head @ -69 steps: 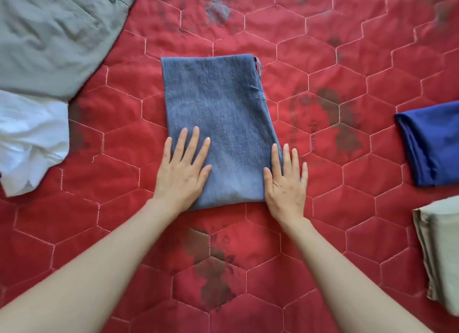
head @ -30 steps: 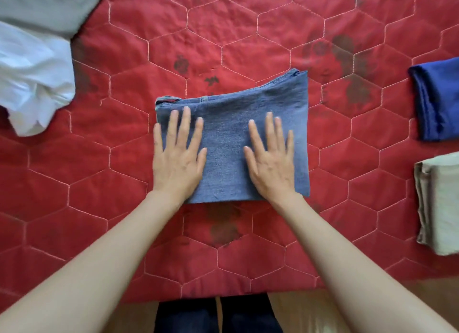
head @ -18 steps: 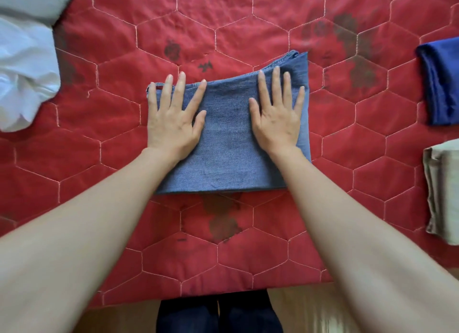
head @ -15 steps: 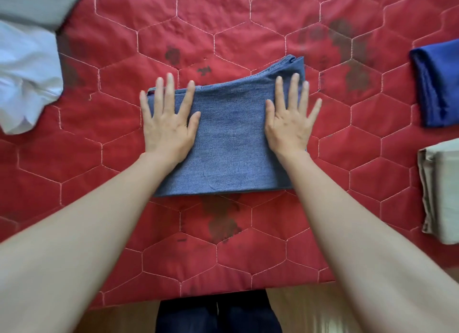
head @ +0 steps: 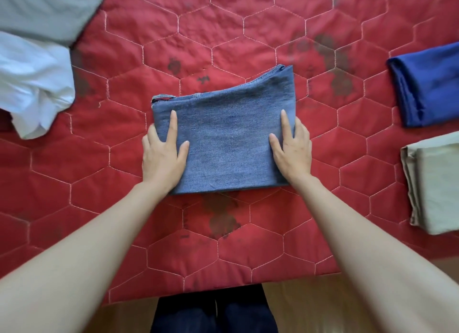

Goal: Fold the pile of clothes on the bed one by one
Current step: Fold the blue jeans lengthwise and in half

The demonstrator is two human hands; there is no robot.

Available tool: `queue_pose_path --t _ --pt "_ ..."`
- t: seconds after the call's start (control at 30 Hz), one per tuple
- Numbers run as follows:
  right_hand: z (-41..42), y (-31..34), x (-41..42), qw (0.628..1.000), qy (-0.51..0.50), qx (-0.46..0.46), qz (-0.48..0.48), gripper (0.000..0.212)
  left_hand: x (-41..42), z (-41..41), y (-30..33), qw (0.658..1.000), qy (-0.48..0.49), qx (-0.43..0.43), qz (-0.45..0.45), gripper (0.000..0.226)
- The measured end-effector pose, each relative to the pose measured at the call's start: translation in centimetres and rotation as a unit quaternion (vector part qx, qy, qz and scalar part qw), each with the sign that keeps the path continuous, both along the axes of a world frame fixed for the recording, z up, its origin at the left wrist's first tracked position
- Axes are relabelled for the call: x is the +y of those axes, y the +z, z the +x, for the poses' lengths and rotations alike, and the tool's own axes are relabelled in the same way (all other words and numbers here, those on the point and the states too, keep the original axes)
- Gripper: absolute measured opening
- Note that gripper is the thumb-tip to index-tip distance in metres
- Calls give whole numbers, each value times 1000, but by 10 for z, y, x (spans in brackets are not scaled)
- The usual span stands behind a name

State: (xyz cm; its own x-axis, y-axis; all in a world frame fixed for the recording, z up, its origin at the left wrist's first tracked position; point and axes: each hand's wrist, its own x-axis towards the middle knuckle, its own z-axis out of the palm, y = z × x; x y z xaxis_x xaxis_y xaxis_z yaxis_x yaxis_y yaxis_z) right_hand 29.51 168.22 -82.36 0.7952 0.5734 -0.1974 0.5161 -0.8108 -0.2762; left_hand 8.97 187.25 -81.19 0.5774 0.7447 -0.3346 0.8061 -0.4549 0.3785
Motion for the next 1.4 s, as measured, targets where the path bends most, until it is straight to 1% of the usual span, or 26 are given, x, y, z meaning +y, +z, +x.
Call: queue_pose_path --t 0.07,0.17,0.23,0.33,0.43,0.5,0.63,0.77,0.87,1.0,1.2,1.4 --pt "1 4 -2 998 -28 38 29 61 -4 -4 4 999 16 -11 -26 69" --pt "6 9 -3 988 -66 133 51 61 -4 -11 6 996 40 -24 -80 68" --pt "8 14 -7 984 -66 156 48 60 -2 -16 7 992 57 -31 -107 66" --pt "0 22 -16 987 -55 139 61 60 -6 -22 12 987 72 -67 -124 65" --pt "-10 31 -26 993 -34 73 83 58 -21 -22 19 983 70 -113 -126 66" --pt "-9 37 -34 995 -21 40 93 57 -30 -16 26 981 67 -127 -128 66" --pt "18 54 -53 993 -26 39 111 56 -46 11 49 980 63 -148 -119 65" --pt "60 75 -83 990 -29 13 140 56 -71 56 78 980 50 -169 -96 65" --pt "106 94 -125 986 -32 -5 163 57 -110 101 98 979 38 -186 -72 65" --pt "176 119 -201 981 -32 -17 189 57 -195 171 116 973 45 -218 -60 66" --pt "271 151 -320 985 8 -32 168 56 -336 260 129 962 91 -246 -73 65" --pt "335 161 -408 989 24 -50 135 56 -428 315 128 957 101 -260 -77 65"
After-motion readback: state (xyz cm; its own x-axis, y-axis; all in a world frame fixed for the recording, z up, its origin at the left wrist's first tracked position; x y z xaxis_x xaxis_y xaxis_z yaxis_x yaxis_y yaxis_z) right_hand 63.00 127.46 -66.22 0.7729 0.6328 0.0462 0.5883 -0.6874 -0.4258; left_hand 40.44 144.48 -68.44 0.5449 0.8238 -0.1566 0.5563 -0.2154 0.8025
